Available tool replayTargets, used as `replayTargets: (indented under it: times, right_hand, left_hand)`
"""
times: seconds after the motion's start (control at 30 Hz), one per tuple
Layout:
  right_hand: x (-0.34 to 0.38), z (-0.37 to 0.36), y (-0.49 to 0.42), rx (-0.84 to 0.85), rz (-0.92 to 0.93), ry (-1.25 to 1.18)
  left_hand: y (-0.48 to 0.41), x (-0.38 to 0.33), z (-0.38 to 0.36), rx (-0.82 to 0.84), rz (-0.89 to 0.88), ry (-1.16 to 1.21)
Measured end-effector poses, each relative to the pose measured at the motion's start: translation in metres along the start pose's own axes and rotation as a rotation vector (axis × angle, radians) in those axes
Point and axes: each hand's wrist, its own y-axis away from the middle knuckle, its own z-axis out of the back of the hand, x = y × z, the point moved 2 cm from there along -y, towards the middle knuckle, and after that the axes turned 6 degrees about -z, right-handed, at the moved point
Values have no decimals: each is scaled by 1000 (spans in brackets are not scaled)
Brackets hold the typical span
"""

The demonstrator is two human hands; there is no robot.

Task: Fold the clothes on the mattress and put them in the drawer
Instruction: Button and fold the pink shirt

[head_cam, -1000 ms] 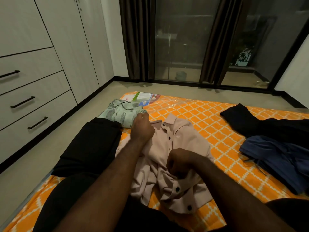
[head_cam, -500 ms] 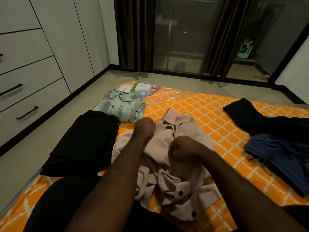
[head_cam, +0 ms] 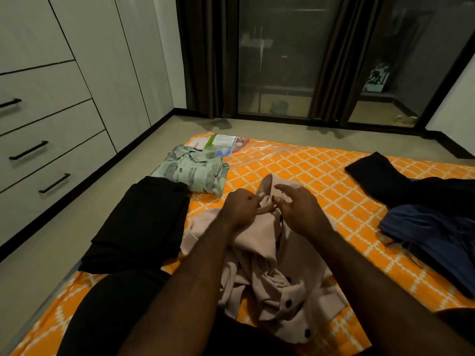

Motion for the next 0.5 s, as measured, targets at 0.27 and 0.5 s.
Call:
replayTargets:
  times: [0.27,0.5]
  right_hand:
    - [2,-13,16,92,-12,134]
    - [-4,-16,11,77,-15,251]
  left_hand:
    - [8,6,1,-332,259,-10]
    - [5,20,3,-64,403,2]
